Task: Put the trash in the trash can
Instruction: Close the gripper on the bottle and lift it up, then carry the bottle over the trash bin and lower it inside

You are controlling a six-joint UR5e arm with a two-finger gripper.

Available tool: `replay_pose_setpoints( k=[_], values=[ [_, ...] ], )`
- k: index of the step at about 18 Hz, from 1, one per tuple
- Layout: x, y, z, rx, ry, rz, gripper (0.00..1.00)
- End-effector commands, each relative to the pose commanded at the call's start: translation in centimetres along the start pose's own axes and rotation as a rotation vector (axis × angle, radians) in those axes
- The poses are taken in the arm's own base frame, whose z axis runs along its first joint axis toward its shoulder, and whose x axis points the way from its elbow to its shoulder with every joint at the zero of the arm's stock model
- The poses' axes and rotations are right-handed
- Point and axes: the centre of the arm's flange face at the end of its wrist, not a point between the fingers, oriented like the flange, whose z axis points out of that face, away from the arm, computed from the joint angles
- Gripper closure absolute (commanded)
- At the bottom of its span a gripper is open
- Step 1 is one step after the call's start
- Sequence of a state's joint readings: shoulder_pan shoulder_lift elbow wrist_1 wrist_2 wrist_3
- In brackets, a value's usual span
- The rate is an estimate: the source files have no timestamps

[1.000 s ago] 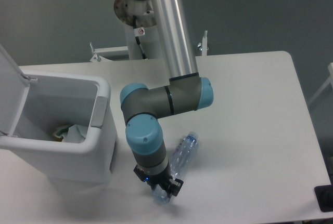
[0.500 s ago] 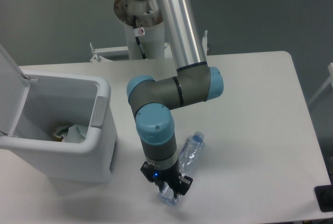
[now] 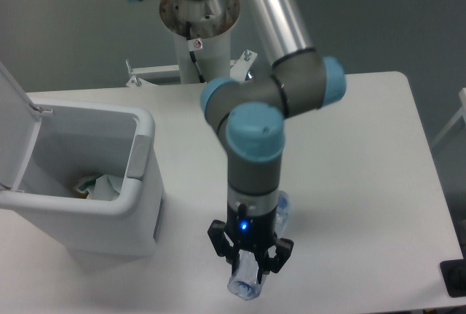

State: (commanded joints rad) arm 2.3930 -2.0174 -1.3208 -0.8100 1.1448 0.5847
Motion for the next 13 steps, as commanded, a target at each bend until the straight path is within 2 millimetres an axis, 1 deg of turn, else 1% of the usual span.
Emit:
replay_pose_setpoints(
  k=[3,5,6,10,13],
  values=[
    [1.2,-2.4,-4.4,0.114,0.061,-0.042,0.82],
    [2.2,-3.8,-6.8,0.180,0.110,-0.061,0.82],
    [2.7,-4.3,-7.5,0.205,0.135,-0.065,0.82],
    [4.2,-6.4,-11.8,0.304,0.212,-0.070,0.82],
    [4.9,-8.3,-14.2,0.367,0.260,-0.076,0.82]
  ],
)
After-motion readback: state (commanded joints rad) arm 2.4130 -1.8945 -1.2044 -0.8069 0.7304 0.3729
